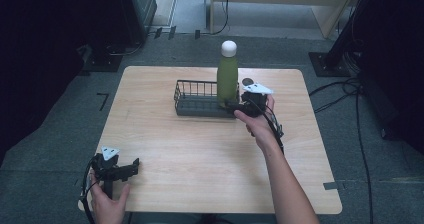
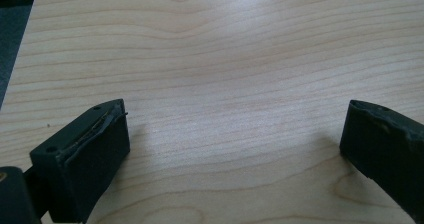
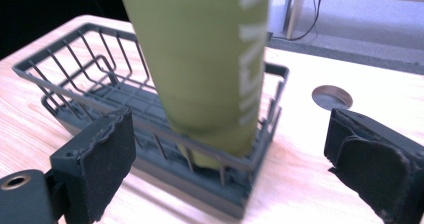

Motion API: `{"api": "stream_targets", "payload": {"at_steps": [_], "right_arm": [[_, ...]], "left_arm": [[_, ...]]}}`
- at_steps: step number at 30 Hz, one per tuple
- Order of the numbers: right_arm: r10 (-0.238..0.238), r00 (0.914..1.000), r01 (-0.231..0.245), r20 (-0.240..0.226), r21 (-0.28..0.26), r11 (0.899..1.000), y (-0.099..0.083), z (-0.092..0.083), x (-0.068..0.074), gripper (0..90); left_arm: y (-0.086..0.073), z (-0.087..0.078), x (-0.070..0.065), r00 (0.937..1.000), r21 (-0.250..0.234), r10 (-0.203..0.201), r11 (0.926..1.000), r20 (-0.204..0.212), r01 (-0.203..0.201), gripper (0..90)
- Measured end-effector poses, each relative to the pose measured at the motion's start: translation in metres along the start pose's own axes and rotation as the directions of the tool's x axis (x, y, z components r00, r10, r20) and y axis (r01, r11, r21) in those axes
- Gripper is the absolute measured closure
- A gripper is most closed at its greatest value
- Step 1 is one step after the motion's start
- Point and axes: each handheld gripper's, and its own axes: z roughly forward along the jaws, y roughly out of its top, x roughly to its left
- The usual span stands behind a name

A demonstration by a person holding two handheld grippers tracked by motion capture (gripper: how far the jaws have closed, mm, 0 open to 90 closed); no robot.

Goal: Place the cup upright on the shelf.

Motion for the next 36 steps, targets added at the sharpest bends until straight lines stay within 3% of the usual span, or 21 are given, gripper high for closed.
{"api": "stream_targets", "payload": {"at_steps": [16,36], "right_arm": [[0.026,0.9990,-0.026,0.036,0.018,0.999,-0.030,-0.022,-0.025,5.3],[0.075,0.9923,-0.083,0.098,0.075,0.994,-0.081,-0.040,-0.053,5.3]], "left_arm": [[0.000,0.000,0.000,1.0000,0.000,0.000,1.0000,0.000,0.000,0.1],[0.000,0.000,0.000,1.0000,0.000,0.002,1.0000,0.000,-0.002,0.1]]}}
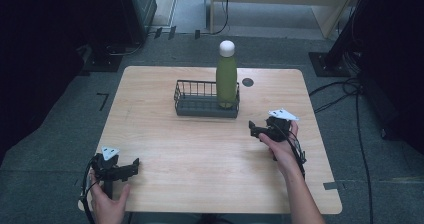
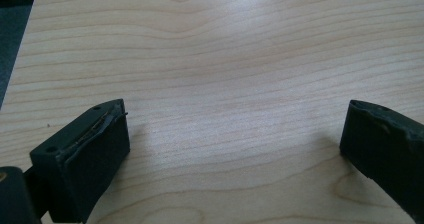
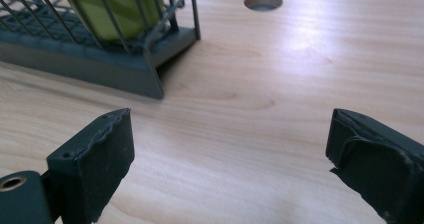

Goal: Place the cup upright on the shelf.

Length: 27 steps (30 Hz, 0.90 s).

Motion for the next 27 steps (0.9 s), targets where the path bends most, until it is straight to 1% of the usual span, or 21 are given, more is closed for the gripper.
{"api": "stream_targets", "payload": {"at_steps": [2,3,6,7,9,12,19,21,22,25,26,27], "right_arm": [[0.009,0.9999,-0.009,0.012,0.008,1.000,-0.008,-0.003,-0.006,5.6],[0.009,0.9999,-0.009,0.012,0.008,1.000,-0.008,-0.003,-0.006,5.6],[0.024,0.9994,-0.024,0.026,0.016,1.000,-0.018,-0.007,-0.014,5.8],[0.024,0.9994,-0.024,0.026,0.016,1.000,-0.018,-0.007,-0.014,5.8],[0.035,0.9987,-0.036,0.036,0.014,0.999,-0.024,-0.010,-0.019,5.9],[0.039,0.9983,-0.039,0.043,0.018,0.999,-0.030,-0.014,-0.023,5.9],[0.064,0.9958,-0.065,0.066,0.018,0.998,-0.045,-0.028,-0.036,5.9],[0.067,0.9951,-0.068,0.073,0.022,0.997,-0.049,-0.031,-0.039,5.9],[0.071,0.9942,-0.074,0.081,0.030,0.997,-0.054,-0.035,-0.042,5.9],[0.068,0.9940,-0.071,0.086,0.036,0.997,-0.058,-0.038,-0.044,5.9],[0.063,0.9933,-0.068,0.096,0.044,0.997,-0.063,-0.042,-0.046,5.9],[0.066,0.9930,-0.071,0.097,0.046,0.996,-0.065,-0.043,-0.047,5.9]], "left_arm": [[0.000,0.000,0.000,1.0000,0.000,0.000,1.0000,0.000,0.000,0.1],[0.000,0.000,0.000,1.0000,0.000,0.000,1.0000,0.000,0.000,0.1],[0.000,0.000,0.000,1.0000,0.000,0.000,1.0000,0.000,0.000,0.1],[0.000,0.000,0.000,1.0000,0.000,0.000,1.0000,0.000,0.000,0.1],[0.000,0.000,0.000,1.0000,0.000,0.000,1.0000,0.000,0.000,0.1],[0.000,0.000,0.000,1.0000,0.000,0.000,1.0000,0.000,0.000,0.1],[0.000,0.000,0.000,1.0000,0.000,0.000,1.0000,0.000,0.000,0.1],[0.000,0.000,0.000,1.0000,0.000,0.001,1.0000,0.000,-0.001,0.1],[0.000,0.000,0.000,1.0000,0.000,0.000,1.0000,0.000,0.000,0.1],[0.000,0.000,0.000,1.0000,0.000,0.000,1.0000,0.000,0.000,0.1],[0.000,0.000,0.000,1.0000,0.000,0.000,1.0000,0.000,0.000,0.1],[0.000,0.000,0.000,1.0000,0.000,0.000,1.0000,0.000,0.000,0.1]]}}
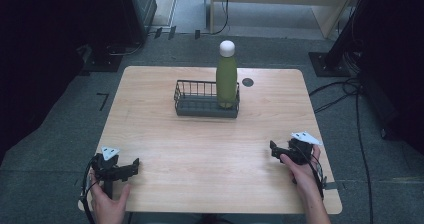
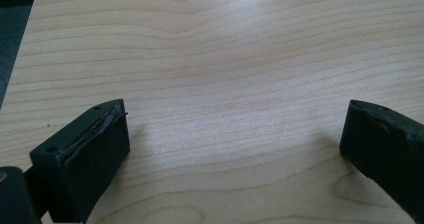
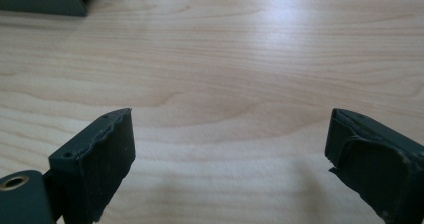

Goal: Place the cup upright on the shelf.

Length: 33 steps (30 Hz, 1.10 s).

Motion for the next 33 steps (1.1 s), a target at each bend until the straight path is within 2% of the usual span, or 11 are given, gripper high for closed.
{"api": "stream_targets", "payload": {"at_steps": [10,12,18,25,29,33], "right_arm": [[-0.013,0.9995,0.013,0.027,0.014,1.000,-0.017,-0.013,-0.011,5.9],[-0.017,0.9992,0.016,0.036,0.031,0.999,-0.022,-0.015,-0.013,6.0],[-0.004,0.9992,0.003,0.041,0.031,1.000,-0.029,-0.024,-0.018,6.0],[0.022,0.9982,-0.026,0.057,0.063,0.998,-0.036,-0.033,-0.027,5.3],[-0.024,0.9956,0.016,0.091,0.088,0.996,-0.042,-0.040,-0.029,4.5],[-0.037,0.9943,0.027,0.100,0.096,0.995,-0.045,-0.043,-0.031,3.3]], "left_arm": [[0.000,0.000,0.000,1.0000,0.000,0.000,1.0000,0.000,0.000,0.1],[0.000,0.000,0.000,1.0000,0.000,0.000,1.0000,0.000,0.000,0.1],[0.000,0.000,0.000,1.0000,0.000,0.000,1.0000,0.000,0.000,0.1],[0.000,0.000,0.000,1.0000,0.000,0.000,1.0000,0.000,0.000,0.1],[0.000,0.000,0.000,1.0000,0.000,0.000,1.0000,0.000,0.000,0.1],[0.000,0.000,0.000,1.0000,0.000,0.000,1.0000,0.000,0.000,0.1]]}}
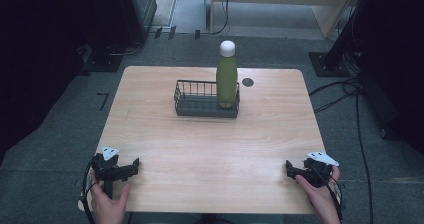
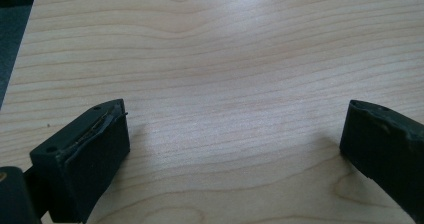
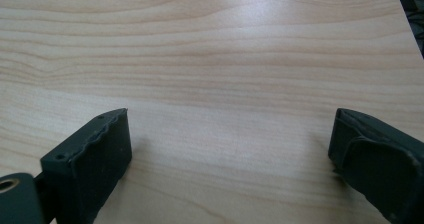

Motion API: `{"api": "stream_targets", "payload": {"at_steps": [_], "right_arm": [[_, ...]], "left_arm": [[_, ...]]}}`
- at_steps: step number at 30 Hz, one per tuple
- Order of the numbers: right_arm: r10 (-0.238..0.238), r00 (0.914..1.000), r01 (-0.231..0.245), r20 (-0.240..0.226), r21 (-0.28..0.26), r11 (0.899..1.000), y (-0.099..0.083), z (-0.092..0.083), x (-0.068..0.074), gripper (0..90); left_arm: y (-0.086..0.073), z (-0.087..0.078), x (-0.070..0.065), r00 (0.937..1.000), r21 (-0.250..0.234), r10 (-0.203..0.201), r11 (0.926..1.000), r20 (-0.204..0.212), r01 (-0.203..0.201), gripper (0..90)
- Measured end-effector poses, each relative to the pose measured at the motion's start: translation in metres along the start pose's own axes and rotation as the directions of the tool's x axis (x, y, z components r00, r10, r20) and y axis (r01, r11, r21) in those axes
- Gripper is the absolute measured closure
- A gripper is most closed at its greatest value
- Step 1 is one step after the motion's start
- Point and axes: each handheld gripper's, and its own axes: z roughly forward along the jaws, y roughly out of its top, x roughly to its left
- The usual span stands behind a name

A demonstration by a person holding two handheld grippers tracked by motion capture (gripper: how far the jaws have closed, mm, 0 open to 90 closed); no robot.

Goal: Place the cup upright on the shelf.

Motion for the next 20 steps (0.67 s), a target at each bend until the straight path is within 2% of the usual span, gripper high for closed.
{"api": "stream_targets", "payload": {"at_steps": [4,8,20], "right_arm": [[0.009,0.9999,-0.009,0.009,0.008,1.000,-0.0040,-0.0038,-0.0039,0.5],[0.041,0.9984,-0.041,0.040,0.007,0.999,-0.0074,-0.0072,-0.0093,0.7],[0.038,0.9985,-0.039,0.040,0.007,0.999,-0.0074,-0.0072,-0.0092,0.7]], "left_arm": [[0.0000,0.0000,0.0000,1.0000,0.000,0.000,1.0000,0.000,0.000,0.1],[0.0000,0.0000,0.0000,1.0000,0.000,0.000,1.0000,0.000,0.000,0.1],[0.0000,0.0000,0.0000,1.0000,0.000,0.000,1.0000,0.000,0.000,0.1]]}}
